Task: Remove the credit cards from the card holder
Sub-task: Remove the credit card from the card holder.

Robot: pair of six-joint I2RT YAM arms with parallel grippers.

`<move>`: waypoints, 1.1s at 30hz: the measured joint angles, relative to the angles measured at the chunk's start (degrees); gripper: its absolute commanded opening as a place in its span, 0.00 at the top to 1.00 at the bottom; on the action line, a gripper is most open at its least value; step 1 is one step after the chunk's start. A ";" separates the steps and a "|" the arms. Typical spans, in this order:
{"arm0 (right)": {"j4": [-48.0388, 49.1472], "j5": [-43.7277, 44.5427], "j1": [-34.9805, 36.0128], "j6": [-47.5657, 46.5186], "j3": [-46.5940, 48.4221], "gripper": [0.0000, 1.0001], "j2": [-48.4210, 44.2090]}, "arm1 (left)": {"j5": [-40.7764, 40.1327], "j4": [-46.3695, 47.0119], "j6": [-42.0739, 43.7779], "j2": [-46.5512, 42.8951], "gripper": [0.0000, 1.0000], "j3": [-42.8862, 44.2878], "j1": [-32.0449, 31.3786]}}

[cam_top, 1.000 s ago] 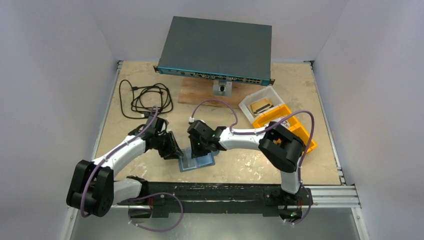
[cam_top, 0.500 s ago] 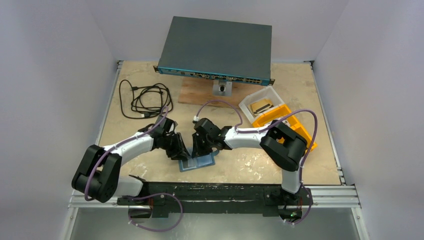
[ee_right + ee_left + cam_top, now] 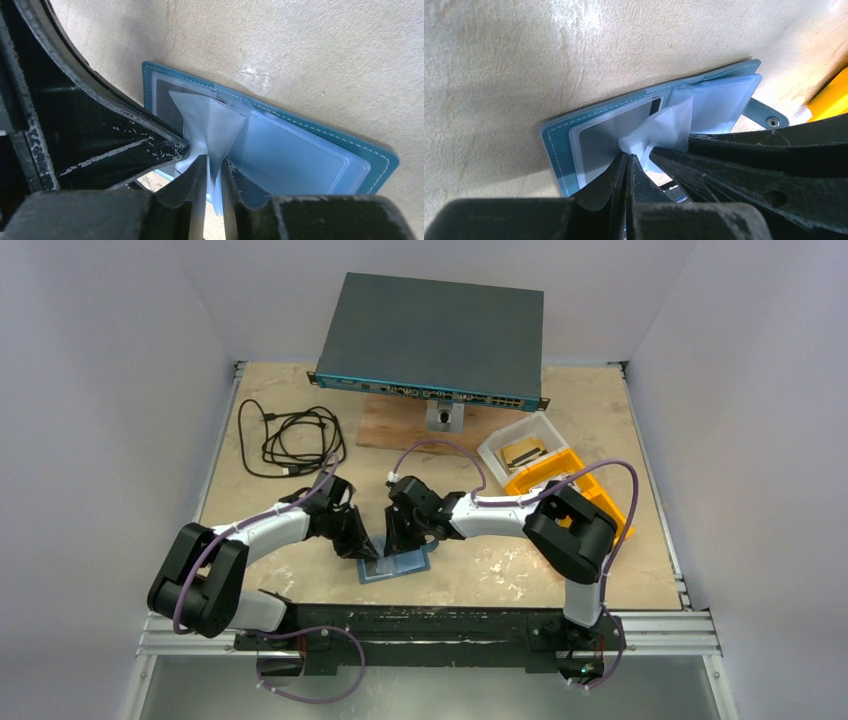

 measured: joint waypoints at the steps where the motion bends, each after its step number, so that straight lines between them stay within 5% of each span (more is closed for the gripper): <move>1: -0.33 0.00 0.00 -0.07 0.00 0.76 -0.26 | -0.02 -0.02 0.00 -0.02 1.00 0.00 0.00; 8: -4.85 1.18 0.00 -0.31 0.94 0.57 -4.37 | -1.29 -1.49 0.02 -2.14 1.00 0.00 0.00; 22: -13.20 11.08 -1.11 -0.37 3.45 0.55 -15.69 | -0.44 -2.49 0.00 -7.08 1.00 3.02 -3.34; 33: -18.01 17.57 -3.93 0.57 -4.11 0.54 -27.28 | -0.79 -0.81 -2.12 1.55 0.76 10.38 -11.58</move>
